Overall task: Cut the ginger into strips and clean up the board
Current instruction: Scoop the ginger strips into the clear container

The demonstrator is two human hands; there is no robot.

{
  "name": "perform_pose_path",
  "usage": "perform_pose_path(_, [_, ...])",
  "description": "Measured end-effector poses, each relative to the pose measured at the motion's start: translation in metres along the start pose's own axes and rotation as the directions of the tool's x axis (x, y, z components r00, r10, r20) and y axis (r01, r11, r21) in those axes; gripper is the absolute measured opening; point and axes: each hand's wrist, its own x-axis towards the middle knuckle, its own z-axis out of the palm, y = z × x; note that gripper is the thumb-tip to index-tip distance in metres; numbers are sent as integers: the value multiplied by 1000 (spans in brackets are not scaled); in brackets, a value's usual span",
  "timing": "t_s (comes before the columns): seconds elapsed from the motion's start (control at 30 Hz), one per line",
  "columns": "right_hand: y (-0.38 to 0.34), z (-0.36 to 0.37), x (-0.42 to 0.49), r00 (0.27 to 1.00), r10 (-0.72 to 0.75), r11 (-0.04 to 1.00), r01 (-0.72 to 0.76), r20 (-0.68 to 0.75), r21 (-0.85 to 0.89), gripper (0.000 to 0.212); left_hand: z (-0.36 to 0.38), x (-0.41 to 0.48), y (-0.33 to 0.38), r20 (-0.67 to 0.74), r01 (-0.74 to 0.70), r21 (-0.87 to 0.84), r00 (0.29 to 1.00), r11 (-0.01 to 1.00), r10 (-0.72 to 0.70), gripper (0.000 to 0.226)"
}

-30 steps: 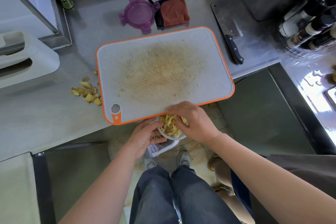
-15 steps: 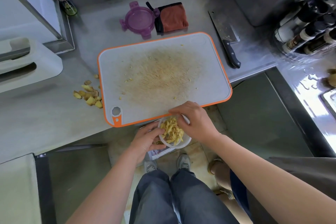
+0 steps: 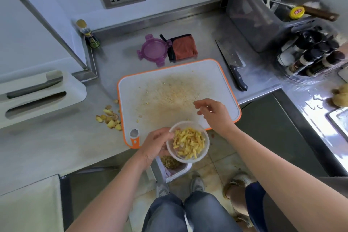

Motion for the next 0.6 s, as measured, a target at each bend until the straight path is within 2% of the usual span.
perform_pose_path(0.07, [-5, -3, 8, 999, 46, 999, -46, -12, 13, 24, -2, 5, 13, -78, -68, 4, 995, 998, 68, 21])
perform_pose_path(0.13, [-10, -5, 14, 983, 146, 988, -150, 109, 36, 22, -3, 12, 23, -158, -116, 33, 980, 993, 120, 21])
perform_pose_path(0.2, [-15, -4, 18, 934, 228, 971, -239, 275, 6, 28, -4, 20, 32, -239, -149, 44, 959, 988, 155, 23])
perform_pose_path(0.27, [-19, -1, 24, 912, 222, 975, -219, 344, -48, 25, -5, 31, 39, -305, -167, 46, 936, 985, 173, 25])
perform_pose_path(0.43, [-21, 0, 62, 970, 160, 987, -151, 180, -62, 23, -1, 61, 57, -408, -184, 82, 891, 980, 201, 21])
perform_pose_path(0.53, [-25, -4, 89, 972, 155, 987, -144, 178, -75, 24, 3, 81, 72, -507, -179, 147, 831, 973, 229, 20])
perform_pose_path(0.6, [-28, -8, 103, 967, 158, 983, -134, 202, -127, 24, 2, 92, 79, -544, -128, 165, 815, 978, 198, 18])
